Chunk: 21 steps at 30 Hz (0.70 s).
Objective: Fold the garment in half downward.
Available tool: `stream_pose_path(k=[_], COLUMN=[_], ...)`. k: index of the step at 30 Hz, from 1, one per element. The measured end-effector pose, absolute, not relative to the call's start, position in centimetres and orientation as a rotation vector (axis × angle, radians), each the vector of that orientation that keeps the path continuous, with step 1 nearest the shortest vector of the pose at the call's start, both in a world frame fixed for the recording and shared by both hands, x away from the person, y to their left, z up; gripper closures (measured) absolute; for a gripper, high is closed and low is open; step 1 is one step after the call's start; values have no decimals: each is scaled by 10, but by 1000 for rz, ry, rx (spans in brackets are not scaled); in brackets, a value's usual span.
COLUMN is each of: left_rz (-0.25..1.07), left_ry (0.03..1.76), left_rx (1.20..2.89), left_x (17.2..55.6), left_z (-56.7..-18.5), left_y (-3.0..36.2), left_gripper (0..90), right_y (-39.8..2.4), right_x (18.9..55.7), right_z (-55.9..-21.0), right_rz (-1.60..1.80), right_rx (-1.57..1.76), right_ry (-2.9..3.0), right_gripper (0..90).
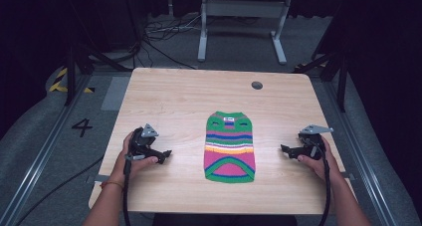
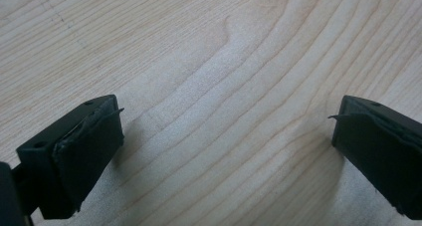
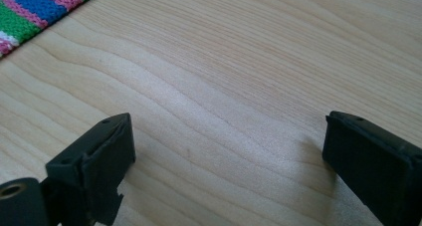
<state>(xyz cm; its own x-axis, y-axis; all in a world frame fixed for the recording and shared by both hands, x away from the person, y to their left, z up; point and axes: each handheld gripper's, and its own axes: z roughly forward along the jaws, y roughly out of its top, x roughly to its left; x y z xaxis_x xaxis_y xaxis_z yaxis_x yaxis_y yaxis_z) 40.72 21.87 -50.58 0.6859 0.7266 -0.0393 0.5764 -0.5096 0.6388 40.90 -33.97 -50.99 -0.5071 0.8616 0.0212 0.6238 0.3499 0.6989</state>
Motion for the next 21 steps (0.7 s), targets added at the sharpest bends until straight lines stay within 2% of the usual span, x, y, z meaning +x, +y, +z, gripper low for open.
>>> stream_pose_path(k=[15, 21], left_rz=[313, 337], left_ry=[999, 1050], left_rx=[2263, 2246], left_x=[407, 403], left_z=[-506, -505], left_y=[218, 216], left_gripper=[3, 5], right_y=[-340, -338], right_x=[408, 406], right_z=[-510, -508], right_rz=[936, 947], right_rx=[1300, 1249], right_ry=[2277, 2343], right_gripper=[57, 64])
